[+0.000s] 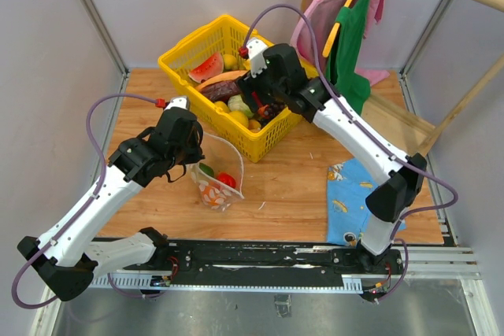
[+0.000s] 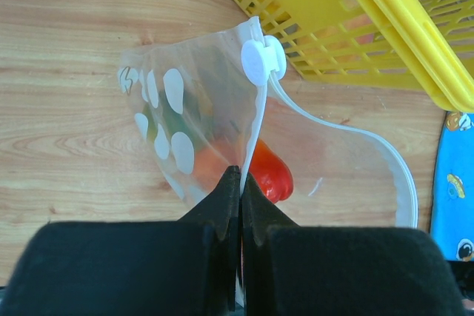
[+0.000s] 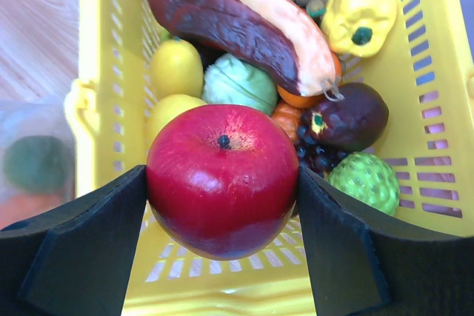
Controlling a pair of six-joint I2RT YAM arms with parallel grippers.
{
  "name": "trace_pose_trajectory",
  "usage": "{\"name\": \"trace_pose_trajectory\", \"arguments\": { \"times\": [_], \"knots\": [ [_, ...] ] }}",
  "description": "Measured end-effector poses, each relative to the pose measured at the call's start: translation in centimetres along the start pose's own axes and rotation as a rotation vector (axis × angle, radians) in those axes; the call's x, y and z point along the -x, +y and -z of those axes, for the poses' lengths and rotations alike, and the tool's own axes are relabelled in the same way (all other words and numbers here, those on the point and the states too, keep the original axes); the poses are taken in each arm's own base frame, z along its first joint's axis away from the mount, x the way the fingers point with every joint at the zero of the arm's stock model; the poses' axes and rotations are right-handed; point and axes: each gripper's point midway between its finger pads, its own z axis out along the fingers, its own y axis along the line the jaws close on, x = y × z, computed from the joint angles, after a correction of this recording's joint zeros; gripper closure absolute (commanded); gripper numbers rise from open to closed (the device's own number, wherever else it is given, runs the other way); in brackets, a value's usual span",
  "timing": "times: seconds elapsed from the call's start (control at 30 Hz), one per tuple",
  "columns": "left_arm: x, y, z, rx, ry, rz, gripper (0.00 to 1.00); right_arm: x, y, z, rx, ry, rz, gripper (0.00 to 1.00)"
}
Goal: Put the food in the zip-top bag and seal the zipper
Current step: Pick up the fake fruit from the bin, then place the fake fruit in the zipper food storage bag.
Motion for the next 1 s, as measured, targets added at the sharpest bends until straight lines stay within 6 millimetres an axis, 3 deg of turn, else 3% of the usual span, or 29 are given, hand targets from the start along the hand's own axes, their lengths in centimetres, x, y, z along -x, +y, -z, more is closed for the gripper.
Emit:
{"name": "trace_pose_trajectory", "arguments": {
  "times": [0.3,0.43,0.83,1.0],
  "knots": [
    [0.1,-0.3,0.0,-0.009,-0.002,0.013,1.00,3.3,2.8,4.6,0.121,-0.211,-0.049,0.65],
    [0.1,-0.4,-0.2,-0.012,-0.002,0.014,1.00,3.8,4.3,6.0,0.203,-0.267,-0.077,0.65],
    [0.3,-0.7,-0.4,-0.022,-0.004,0.022,1.00,1.0,12.8,9.0,0.563,-0.311,-0.123,0.65],
    [0.3,-0.7,-0.5,-0.025,-0.001,0.028,1.00,-0.3,15.3,9.6,0.679,-0.292,-0.139,0.64]
  ]
}}
